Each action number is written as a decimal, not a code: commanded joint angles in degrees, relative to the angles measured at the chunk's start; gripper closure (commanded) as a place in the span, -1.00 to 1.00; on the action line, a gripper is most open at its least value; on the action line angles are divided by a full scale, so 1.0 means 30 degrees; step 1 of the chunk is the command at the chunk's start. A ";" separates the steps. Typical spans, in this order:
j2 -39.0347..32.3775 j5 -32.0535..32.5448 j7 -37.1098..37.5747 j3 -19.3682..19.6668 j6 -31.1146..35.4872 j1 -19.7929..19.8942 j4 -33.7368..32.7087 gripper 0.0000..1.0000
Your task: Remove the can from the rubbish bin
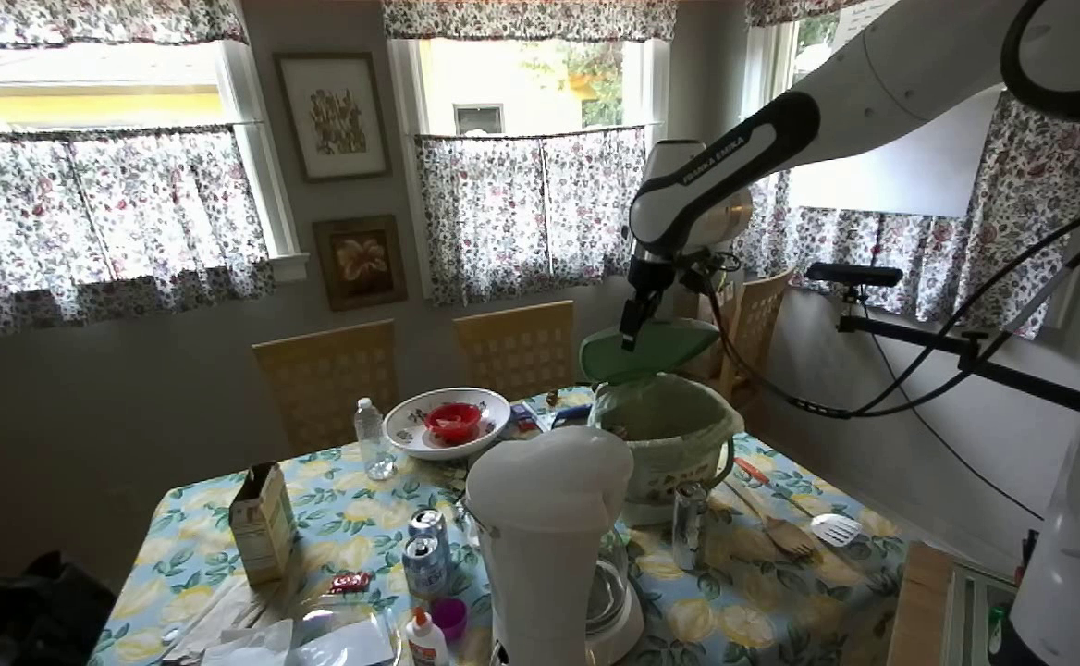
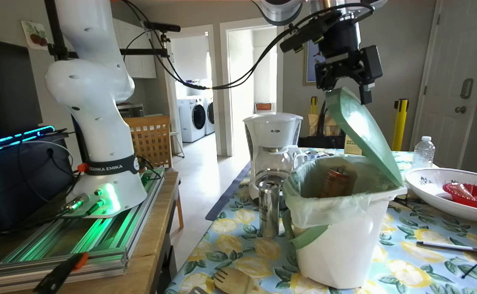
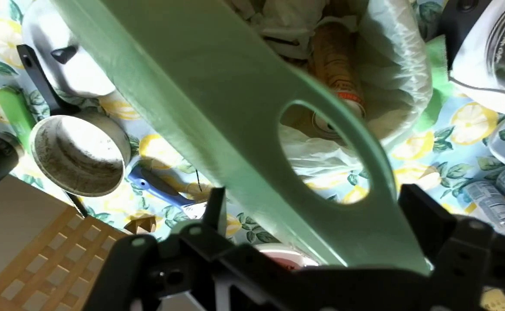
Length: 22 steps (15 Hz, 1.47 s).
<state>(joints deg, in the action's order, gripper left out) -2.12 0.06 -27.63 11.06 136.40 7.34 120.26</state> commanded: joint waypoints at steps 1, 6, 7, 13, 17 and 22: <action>-0.0265 0.0786 0.1149 -0.0434 -0.0959 0.0129 -0.0317 -1.00; -0.0095 0.1129 0.1240 -0.0714 -0.1944 0.0056 -0.0046 -1.00; -0.0037 0.1200 0.1108 -0.0770 -0.2175 0.0042 0.0032 -1.00; 0.0178 0.1139 -0.0046 -0.1089 -0.3673 0.0006 0.0407 -1.00; 0.0450 0.1270 -0.0786 -0.1233 -0.4406 -0.0010 0.0740 -1.00; 0.1137 0.1464 0.0228 -0.1353 -0.3989 -0.0112 0.1390 -1.00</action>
<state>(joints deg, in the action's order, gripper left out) -1.72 2.39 -30.29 7.41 123.26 7.21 121.57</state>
